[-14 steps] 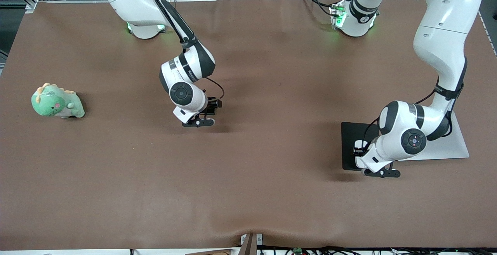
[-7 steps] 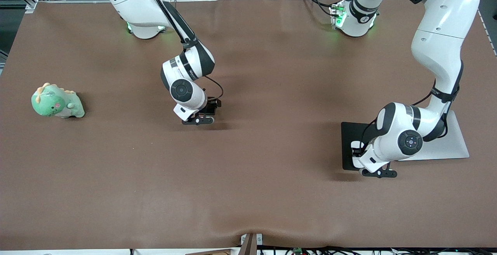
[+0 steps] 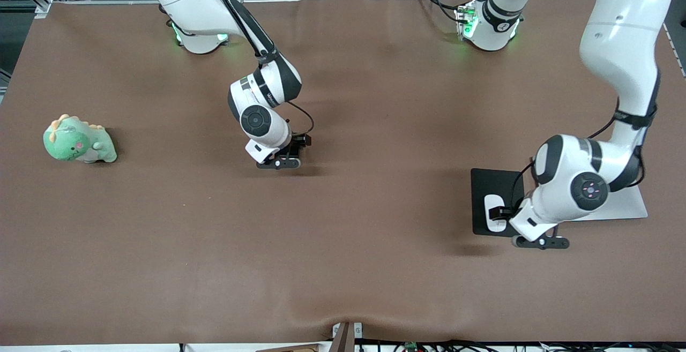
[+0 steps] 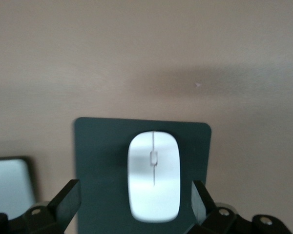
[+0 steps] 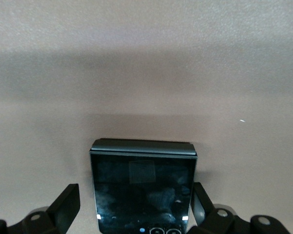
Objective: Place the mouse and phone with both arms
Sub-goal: 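Lower the mouse onto the pad while the right gripper grasps the phone, then open the left gripper and withdraw while the right gripper carries the phone, then lower the black phone beside the green plush with the right gripper, then open the right gripper and raise it away from the phone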
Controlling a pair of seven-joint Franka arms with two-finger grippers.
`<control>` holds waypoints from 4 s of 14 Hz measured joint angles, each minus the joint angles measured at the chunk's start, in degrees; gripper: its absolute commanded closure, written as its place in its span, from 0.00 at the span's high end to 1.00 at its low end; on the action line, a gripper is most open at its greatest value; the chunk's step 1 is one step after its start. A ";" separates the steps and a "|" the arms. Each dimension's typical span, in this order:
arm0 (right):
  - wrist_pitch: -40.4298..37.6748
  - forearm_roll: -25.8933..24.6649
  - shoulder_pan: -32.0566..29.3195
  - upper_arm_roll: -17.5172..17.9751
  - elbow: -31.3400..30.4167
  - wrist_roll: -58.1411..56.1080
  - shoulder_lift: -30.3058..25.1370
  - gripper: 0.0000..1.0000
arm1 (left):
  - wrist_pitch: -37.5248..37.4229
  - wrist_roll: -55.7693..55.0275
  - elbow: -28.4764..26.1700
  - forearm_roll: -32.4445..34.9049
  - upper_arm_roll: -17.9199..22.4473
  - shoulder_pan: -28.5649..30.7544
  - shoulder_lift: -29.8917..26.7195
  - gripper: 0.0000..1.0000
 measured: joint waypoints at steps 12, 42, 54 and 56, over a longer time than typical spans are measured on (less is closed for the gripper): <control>-12.05 0.45 -4.63 -1.29 1.22 -1.07 -3.66 0.00 | -17.87 0.00 -0.10 -5.69 -2.08 0.82 -19.38 1.00; 2.82 -11.97 -41.90 -2.13 -18.42 -32.83 -10.14 1.00 | -35.71 12.58 0.14 -13.90 15.15 -8.42 -39.45 1.00; -22.40 -12.80 -42.22 -1.89 4.79 -37.73 -9.86 1.00 | -40.49 9.77 0.09 -11.04 12.82 -8.53 -39.43 1.00; -30.71 -12.80 -41.96 -1.70 12.68 -37.80 -10.01 1.00 | -39.72 9.67 0.08 -13.04 12.85 -8.49 -39.43 1.00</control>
